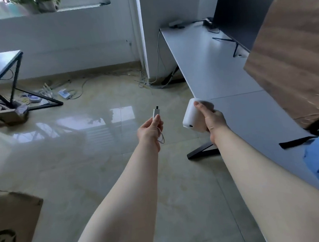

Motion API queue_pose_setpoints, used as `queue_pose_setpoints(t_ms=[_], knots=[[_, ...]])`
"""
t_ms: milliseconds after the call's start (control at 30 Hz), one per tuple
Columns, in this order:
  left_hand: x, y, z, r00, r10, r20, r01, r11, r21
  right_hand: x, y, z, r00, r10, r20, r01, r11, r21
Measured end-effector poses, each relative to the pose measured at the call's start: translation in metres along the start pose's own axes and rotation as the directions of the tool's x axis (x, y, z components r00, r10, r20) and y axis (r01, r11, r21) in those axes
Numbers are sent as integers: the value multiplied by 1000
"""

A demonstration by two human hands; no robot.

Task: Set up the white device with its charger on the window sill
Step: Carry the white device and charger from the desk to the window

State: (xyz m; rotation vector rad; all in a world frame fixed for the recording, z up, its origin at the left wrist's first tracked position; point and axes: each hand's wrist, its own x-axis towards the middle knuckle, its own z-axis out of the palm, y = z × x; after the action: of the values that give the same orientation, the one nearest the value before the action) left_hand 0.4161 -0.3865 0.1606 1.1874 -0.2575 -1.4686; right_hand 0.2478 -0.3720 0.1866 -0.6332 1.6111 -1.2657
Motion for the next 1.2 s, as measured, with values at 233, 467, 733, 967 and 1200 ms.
queue_pose_setpoints(t_ms=[233,467,733,967,1200], knots=[[57,41,12,1000,26,7,-26,999,22,41,-14,57,999,-2,36,2,1000,-7],[114,62,21,998,44,-33,-43,999,26,93,-20,108,998,30,62,-30,1000,-7],[188,91,47,994,44,-96,-41,999,31,169,-45,158,992,54,112,-55,998,4],[256,116,83,994,48,-102,-43,998,49,238,-78,193,988,71,140,-66,997,-35],[314,132,98,989,75,-125,-71,997,40,293,-92,230,979,110,173,-100,993,-67]])
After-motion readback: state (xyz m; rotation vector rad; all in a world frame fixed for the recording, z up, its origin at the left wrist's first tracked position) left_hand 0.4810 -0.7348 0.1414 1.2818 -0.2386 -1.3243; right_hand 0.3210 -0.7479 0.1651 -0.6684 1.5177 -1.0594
